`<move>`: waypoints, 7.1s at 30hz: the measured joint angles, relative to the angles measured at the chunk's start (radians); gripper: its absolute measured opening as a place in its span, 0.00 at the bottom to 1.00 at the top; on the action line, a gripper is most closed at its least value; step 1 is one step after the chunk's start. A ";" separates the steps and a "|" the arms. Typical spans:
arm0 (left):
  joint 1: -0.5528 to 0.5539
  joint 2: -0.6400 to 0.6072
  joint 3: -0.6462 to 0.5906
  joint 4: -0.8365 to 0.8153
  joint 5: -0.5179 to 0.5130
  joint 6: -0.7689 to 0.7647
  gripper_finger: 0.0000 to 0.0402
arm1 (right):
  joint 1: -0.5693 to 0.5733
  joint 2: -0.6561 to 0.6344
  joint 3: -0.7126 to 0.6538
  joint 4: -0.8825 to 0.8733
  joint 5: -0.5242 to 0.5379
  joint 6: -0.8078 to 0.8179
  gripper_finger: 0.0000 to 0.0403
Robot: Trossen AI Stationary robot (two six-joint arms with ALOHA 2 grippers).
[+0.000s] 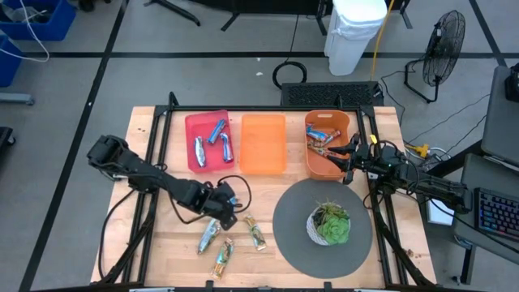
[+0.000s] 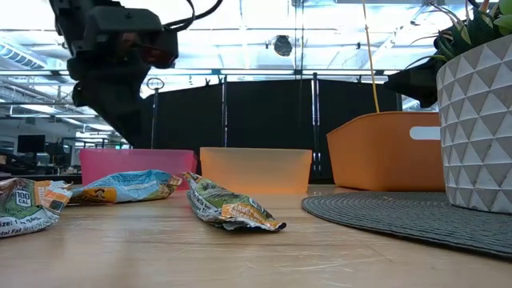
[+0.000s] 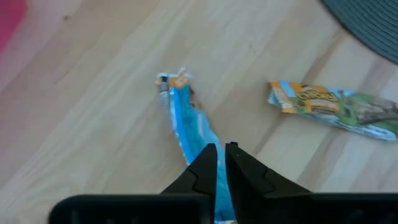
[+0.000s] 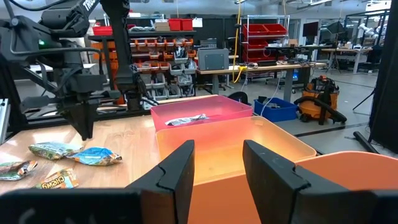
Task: Pick and place Granola Bars by type
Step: Put the yellow granola bar into the left orange bin
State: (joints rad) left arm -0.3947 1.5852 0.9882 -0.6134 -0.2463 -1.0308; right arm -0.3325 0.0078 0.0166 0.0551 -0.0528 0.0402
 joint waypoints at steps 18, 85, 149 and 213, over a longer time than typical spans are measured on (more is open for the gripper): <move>0.039 0.092 -0.004 0.004 0.063 0.012 0.37 | 0.000 0.000 0.000 0.000 0.000 0.000 0.32; 0.421 -0.382 -0.417 0.490 -0.439 0.629 0.01 | 0.000 0.001 0.000 0.000 0.000 0.000 0.32; 0.846 0.219 0.558 0.176 0.265 1.208 0.00 | 0.000 0.015 0.000 0.000 0.000 0.000 0.32; 0.837 0.426 0.557 0.085 0.327 1.013 0.13 | 0.000 0.015 0.000 0.000 0.000 0.000 0.32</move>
State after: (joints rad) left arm 0.4419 2.0109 1.5452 -0.5285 0.0807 -0.0181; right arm -0.3321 0.0231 0.0166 0.0551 -0.0532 0.0406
